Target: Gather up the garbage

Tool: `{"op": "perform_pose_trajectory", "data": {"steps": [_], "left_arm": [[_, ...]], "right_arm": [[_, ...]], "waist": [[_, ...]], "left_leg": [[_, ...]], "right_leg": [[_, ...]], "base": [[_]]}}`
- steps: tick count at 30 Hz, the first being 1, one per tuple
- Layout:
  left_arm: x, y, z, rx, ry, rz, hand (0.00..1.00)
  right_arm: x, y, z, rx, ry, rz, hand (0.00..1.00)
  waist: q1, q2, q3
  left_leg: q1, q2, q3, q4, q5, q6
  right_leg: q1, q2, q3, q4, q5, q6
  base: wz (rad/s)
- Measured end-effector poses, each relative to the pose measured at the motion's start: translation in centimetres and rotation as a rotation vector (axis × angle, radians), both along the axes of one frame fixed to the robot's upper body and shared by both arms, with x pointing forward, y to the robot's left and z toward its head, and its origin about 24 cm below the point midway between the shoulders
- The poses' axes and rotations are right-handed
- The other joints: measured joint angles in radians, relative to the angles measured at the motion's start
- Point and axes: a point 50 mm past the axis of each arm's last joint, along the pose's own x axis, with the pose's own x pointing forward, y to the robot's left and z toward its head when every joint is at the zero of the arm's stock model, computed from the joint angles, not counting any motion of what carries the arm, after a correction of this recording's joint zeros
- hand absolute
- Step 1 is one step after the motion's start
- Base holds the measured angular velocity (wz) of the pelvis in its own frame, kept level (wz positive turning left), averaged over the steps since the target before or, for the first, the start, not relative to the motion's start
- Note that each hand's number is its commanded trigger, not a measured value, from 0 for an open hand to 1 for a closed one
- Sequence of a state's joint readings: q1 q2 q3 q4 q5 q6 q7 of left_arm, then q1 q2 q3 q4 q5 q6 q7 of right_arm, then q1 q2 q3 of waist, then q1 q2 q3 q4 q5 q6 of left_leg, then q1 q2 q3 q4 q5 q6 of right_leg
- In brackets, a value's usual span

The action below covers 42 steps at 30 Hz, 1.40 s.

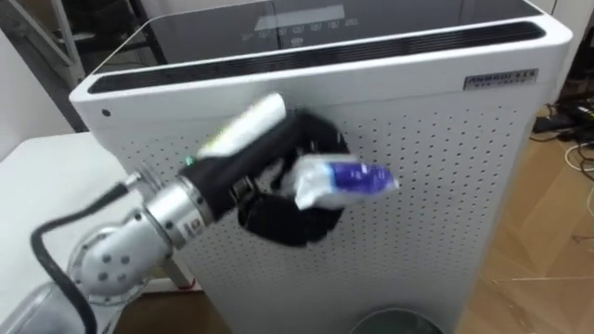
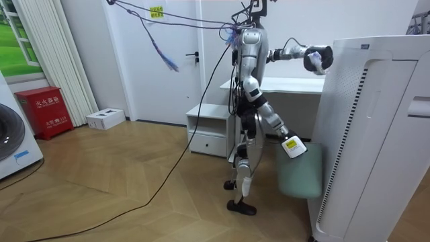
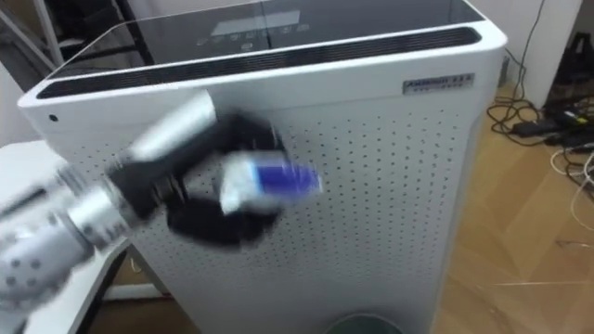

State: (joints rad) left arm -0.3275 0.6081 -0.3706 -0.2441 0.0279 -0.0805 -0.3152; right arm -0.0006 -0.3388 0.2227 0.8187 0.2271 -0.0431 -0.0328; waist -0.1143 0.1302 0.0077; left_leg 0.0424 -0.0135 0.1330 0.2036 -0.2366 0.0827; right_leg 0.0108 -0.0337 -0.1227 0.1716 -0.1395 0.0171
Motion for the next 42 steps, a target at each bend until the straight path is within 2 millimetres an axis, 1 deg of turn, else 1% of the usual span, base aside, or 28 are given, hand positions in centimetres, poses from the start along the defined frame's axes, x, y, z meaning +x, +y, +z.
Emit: {"op": "perform_pose_trajectory", "data": {"steps": [1,3,6,9,11,14,18,21,22,24,25,26,29,31,32,33,35,37,38,39,41,42], "left_arm": [[-0.2,-0.1,-0.1,-0.002,0.009,-0.014,1.0],[-0.4,-0.5,0.2,-0.034,0.019,-0.041,1.0],[-0.9,-0.9,0.8,-0.087,0.019,-0.088,1.0],[-1.3,-1.2,0.4,-0.121,0.061,-0.118,1.0],[-1.8,-1.4,-0.7,-0.126,0.118,-0.132,1.0],[-2.4,-1.8,-2.0,-0.107,0.177,-0.161,1.0],[-3.2,-2.1,-3.3,-0.118,0.235,-0.168,1.0],[-3.2,-2.1,-4.5,-0.143,0.269,-0.151,1.0],[-3.1,-1.9,-4.9,-0.14,0.275,-0.135,1.0],[-2.8,-1.6,-5.6,-0.108,0.277,-0.107,1.0],[-2.6,-1.3,-6.2,-0.09,0.288,-0.086,1.0],[-2.5,-1.1,-6.8,-0.071,0.298,-0.066,1.0],[-2.2,-0.8,-8.3,-0.038,0.314,-0.018,1.0],[-2.0,-0.9,-9.2,-0.041,0.332,0.007,1.0],[-1.9,-0.9,-10.3,-0.053,0.367,0.03,1.0],[-1.9,-0.9,-11.0,-0.056,0.392,0.043,1.0],[-2.1,-1.5,-13.0,-0.046,0.457,0.068,1.0],[-2.3,-2.0,-13.9,-0.018,0.474,0.069,1.0],[-2.4,-2.3,-14.3,0.005,0.473,0.067,1.0],[-2.5,-2.4,-14.5,0.014,0.475,0.067,1.0],[-2.8,-2.5,-15.9,0.03,0.512,0.079,1.0],[-2.9,-2.5,-16.3,0.036,0.524,0.085,1.0]], "right_arm": [[0.2,0.1,0.2,0.002,-0.011,0.005,1.0],[0.4,0.0,0.4,0.001,-0.029,0.008,1.0],[0.5,0.3,0.4,-0.004,-0.04,0.016,1.0],[0.4,0.3,0.4,-0.006,-0.04,0.016,1.0],[0.2,0.3,0.2,-0.003,-0.032,0.013,1.0],[0.1,0.4,0.1,-0.005,-0.023,0.018,1.0],[0.1,0.4,0.1,-0.012,-0.027,0.014,1.0],[0.2,0.4,0.2,-0.019,-0.036,0.008,1.0],[0.5,0.5,0.4,-0.02,-0.051,0.013,1.0],[1.1,0.6,0.6,-0.018,-0.072,0.02,1.0],[1.4,0.8,0.8,-0.016,-0.086,0.024,1.0],[1.7,1.0,0.9,-0.01,-0.099,0.025,1.0],[2.5,1.5,1.2,-0.003,-0.134,0.034,1.0],[3.0,1.9,1.6,-0.001,-0.158,0.053,1.0],[3.3,2.3,1.6,0.006,-0.164,0.07,1.0],[3.4,2.6,1.6,0.011,-0.166,0.078,1.0],[3.8,3.9,1.6,0.036,-0.177,0.113,1.0],[4.1,4.9,1.7,0.057,-0.184,0.14,1.0],[4.3,5.5,1.7,0.075,-0.188,0.152,1.0],[4.4,5.7,1.7,0.082,-0.19,0.159,1.0],[4.6,6.2,1.8,0.105,-0.195,0.181,1.0],[4.8,6.4,1.9,0.111,-0.2,0.189,1.0]], "waist": [[0.008,-0.008,-0.0017],[0.014,-0.009,-0.0016],[0.018,-0.008,-0.0018],[0.022,0.001,-0.0027],[0.021,0.012,-0.0032],[0.024,0.019,-0.0004],[0.029,0.024,-0.0008],[0.038,0.017,0.005],[0.038,0.018,0.0044],[0.036,0.016,0.008],[0.035,0.012,0.0107],[0.035,0.007,0.0158],[0.034,0.001,0.021],[0.037,-0.001,0.0217],[0.038,-0.002,0.0227],[0.038,-0.004,0.0233],[0.032,-0.011,0.0254],[0.028,-0.02,0.0278],[0.028,-0.027,0.027],[0.028,-0.031,0.0271],[0.026,-0.037,0.0268],[0.027,-0.039,0.0267]], "left_leg": [[-0.008,0.0,0.001,0.003,0.0,0.0],[-0.017,0.0,0.0,0.008,0.0,0.0],[-0.021,0.0,-0.001,0.008,0.0,0.0],[-0.019,0.0,-0.001,0.007,0.0,0.0],[-0.014,0.0,-0.001,0.002,0.001,-0.001],[-0.021,0.0,-0.001,0.002,0.002,0.0],[-0.033,0.0,0.001,0.005,0.003,0.0],[-0.046,0.0,0.003,0.007,0.007,0.0],[-0.056,0.0,0.004,0.012,0.007,0.0],[-0.074,0.0,0.005,0.019,0.009,0.0],[-0.083,0.0,0.006,0.02,0.012,0.0],[-0.089,0.0,0.006,0.019,0.015,-0.002],[-0.119,0.0,0.006,0.029,0.018,-0.002],[-0.143,0.0,0.012,0.036,0.019,-0.001],[-0.151,0.0,0.019,0.036,0.019,-0.001],[-0.153,0.001,0.021,0.037,0.019,-0.001],[-0.175,0.001,0.028,0.041,0.02,0.0],[-0.195,0.001,0.031,0.046,0.022,0.002],[-0.21,0.001,0.033,0.05,0.022,0.002],[-0.213,0.001,0.035,0.05,0.022,0.002],[-0.215,0.001,0.042,0.05,0.023,0.002],[-0.217,0.001,0.045,0.051,0.023,0.002]], "right_leg": [[-0.009,-0.001,-0.002,0.0,0.002,-0.001],[-0.01,-0.003,-0.008,-0.001,0.004,0.0],[-0.009,-0.005,-0.016,-0.001,0.004,0.001],[-0.008,-0.005,-0.016,-0.003,0.004,0.001],[-0.005,-0.005,-0.016,-0.003,0.004,0.001],[-0.011,-0.005,-0.016,-0.003,0.004,0.001],[-0.024,-0.005,-0.012,0.001,0.004,0.001],[-0.047,-0.005,-0.008,0.016,0.004,0.001],[-0.059,-0.006,-0.007,0.018,0.004,0.001],[-0.076,-0.006,-0.005,0.02,0.007,-0.003],[-0.088,-0.007,-0.005,0.029,0.007,-0.003],[-0.098,-0.007,-0.005,0.036,0.007,-0.004],[-0.132,-0.009,-0.004,0.05,0.007,-0.005],[-0.159,-0.01,-0.001,0.06,0.008,-0.006],[-0.172,-0.01,0.007,0.068,0.008,-0.006],[-0.175,-0.009,0.007,0.068,0.008,-0.006],[-0.205,-0.01,0.01,0.081,0.008,-0.006],[-0.233,-0.013,0.013,0.1,0.008,-0.006],[-0.25,-0.014,0.013,0.108,0.008,-0.006],[-0.255,-0.014,0.014,0.11,0.008,-0.006],[-0.261,-0.015,0.016,0.115,0.008,-0.006],[-0.267,-0.015,0.016,0.121,0.008,-0.006]], "base": [[0.1],[0.1],[0.07],[0.0],[0.0],[0.0],[-0.01],[-0.03],[0.0],[0.0],[0.0],[0.0],[0.0],[-0.08],[-0.14],[-0.16],[-0.09],[-0.04],[-0.04],[0.0],[-0.06],[-0.12]]}}
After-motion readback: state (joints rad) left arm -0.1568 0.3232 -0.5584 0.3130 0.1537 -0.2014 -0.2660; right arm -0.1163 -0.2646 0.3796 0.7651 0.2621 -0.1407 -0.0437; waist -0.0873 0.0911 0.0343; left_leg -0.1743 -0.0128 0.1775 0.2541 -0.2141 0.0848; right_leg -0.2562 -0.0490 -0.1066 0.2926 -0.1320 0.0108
